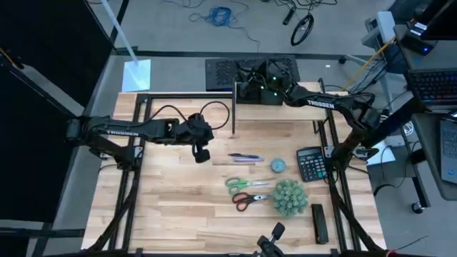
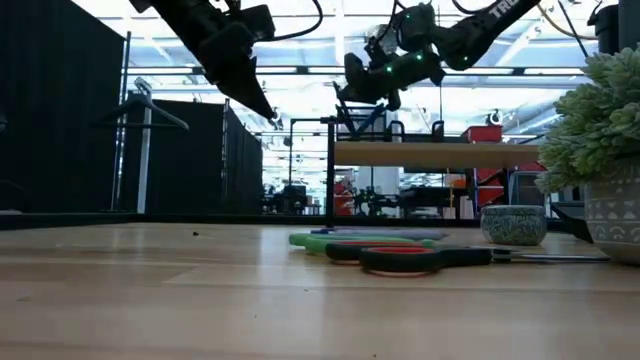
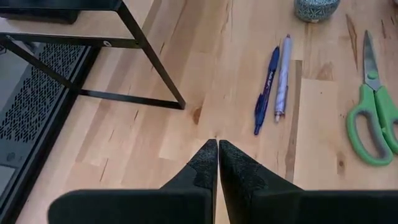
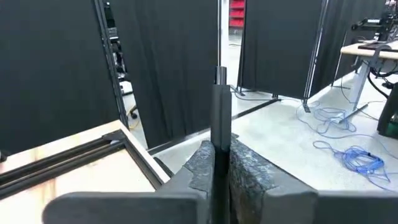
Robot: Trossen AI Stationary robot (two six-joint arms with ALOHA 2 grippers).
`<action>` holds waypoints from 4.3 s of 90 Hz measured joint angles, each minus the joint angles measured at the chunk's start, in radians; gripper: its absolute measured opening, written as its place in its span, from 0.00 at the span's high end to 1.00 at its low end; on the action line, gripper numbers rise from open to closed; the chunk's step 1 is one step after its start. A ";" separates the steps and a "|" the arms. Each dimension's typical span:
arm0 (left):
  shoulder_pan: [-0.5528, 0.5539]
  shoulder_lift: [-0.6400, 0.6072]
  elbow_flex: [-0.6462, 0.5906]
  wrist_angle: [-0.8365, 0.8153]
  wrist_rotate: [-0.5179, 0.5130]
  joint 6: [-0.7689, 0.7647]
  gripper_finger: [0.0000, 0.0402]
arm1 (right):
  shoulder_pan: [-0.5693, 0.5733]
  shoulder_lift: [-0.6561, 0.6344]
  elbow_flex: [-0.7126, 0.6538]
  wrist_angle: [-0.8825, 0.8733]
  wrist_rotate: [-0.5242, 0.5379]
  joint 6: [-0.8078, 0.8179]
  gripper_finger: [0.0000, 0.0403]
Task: Pick and place office supplies into organizer
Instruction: Put the black pen into the black desk organizer on the shelf, then put the purple pen into the black desk organizer on the shelf
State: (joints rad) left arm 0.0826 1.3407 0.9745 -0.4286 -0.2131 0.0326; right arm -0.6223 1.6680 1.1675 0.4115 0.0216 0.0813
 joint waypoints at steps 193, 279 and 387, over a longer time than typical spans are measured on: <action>0.000 0.000 0.000 0.000 0.000 0.000 0.99 | 0.623 0.216 0.000 -0.908 0.093 -0.211 0.72; 0.000 0.000 0.000 0.000 0.000 0.000 0.99 | 0.614 0.146 -0.005 -0.924 0.086 -0.217 0.98; 0.000 0.000 0.000 0.000 0.000 0.000 0.99 | -0.013 -0.141 0.000 -0.010 -0.117 -0.153 0.98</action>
State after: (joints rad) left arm 0.0822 1.3407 0.9745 -0.4291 -0.2127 0.0322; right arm -0.6357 1.5266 1.1671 0.4014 -0.0955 -0.0718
